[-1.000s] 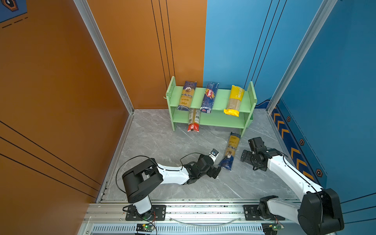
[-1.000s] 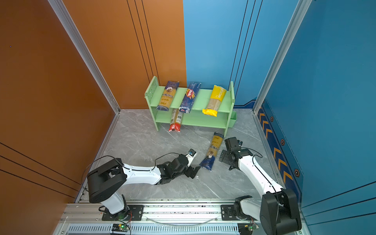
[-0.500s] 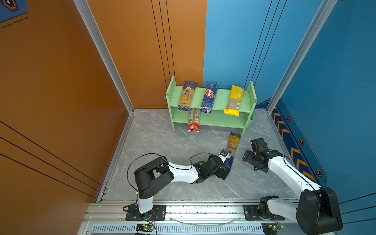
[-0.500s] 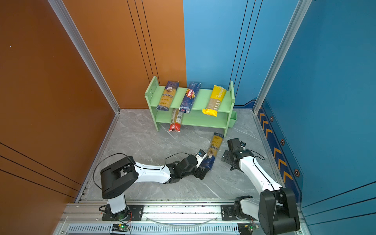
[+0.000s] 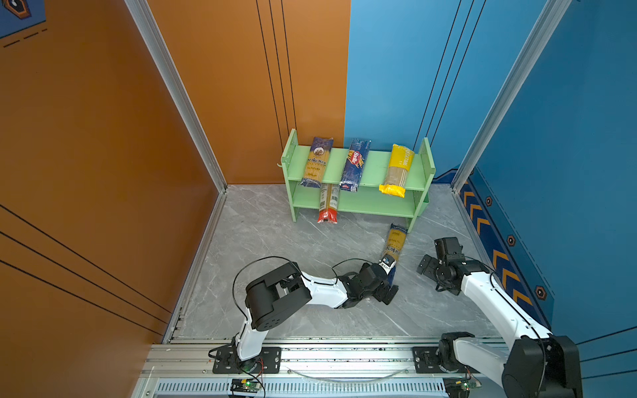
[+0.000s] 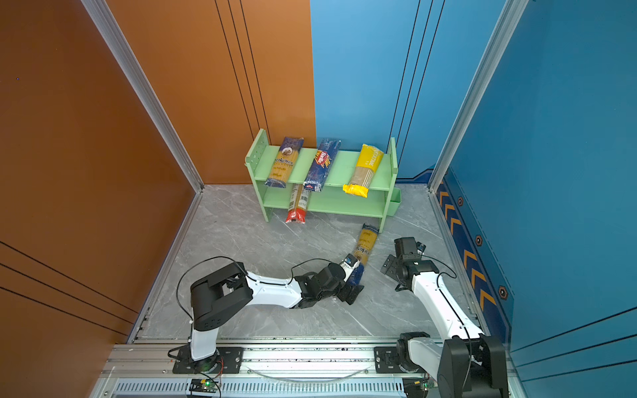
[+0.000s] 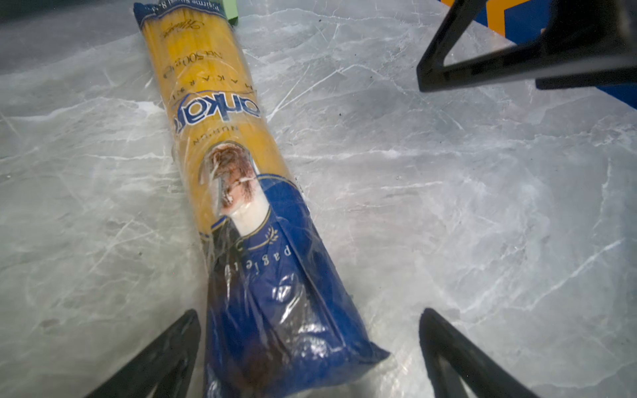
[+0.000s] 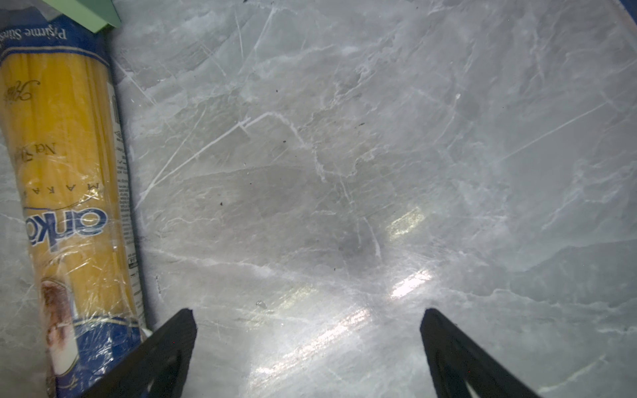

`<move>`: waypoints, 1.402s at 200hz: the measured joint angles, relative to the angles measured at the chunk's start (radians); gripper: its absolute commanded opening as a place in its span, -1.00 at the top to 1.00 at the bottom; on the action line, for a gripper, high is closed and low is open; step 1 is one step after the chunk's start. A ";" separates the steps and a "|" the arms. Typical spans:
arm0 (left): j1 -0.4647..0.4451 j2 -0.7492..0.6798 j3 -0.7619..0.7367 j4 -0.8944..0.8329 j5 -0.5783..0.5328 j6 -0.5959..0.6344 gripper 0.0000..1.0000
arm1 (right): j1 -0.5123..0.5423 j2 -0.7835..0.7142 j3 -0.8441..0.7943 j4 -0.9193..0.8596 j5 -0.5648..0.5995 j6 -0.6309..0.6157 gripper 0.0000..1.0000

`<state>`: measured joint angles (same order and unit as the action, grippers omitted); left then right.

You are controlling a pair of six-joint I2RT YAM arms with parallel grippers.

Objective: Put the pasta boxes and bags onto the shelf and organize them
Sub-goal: 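Lower the left gripper onto the blue-and-yellow bag's blue end and close it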

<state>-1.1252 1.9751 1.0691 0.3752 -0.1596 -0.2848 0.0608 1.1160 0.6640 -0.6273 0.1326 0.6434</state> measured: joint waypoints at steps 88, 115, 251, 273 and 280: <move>0.013 0.054 0.056 -0.030 -0.013 -0.037 -0.33 | -0.009 0.000 -0.003 0.000 -0.007 -0.016 -1.00; 0.021 0.059 0.060 -0.032 -0.014 -0.046 -0.03 | -0.009 0.000 -0.003 0.000 -0.010 -0.018 -1.00; 0.051 0.039 0.032 0.021 -0.057 -0.127 1.00 | -0.008 0.000 -0.004 0.000 -0.027 -0.018 -1.00; 0.052 0.016 -0.006 0.034 -0.058 -0.131 1.00 | -0.004 0.000 -0.004 0.000 -0.028 -0.018 -1.00; 0.052 0.004 -0.023 0.039 -0.060 -0.132 1.00 | -0.002 0.000 -0.004 0.000 -0.028 -0.018 -1.00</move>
<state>-1.0733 1.9793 1.0458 0.4137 -0.2192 -0.4171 0.0589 1.1164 0.6598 -0.6270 0.1043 0.6258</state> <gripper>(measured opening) 0.159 0.993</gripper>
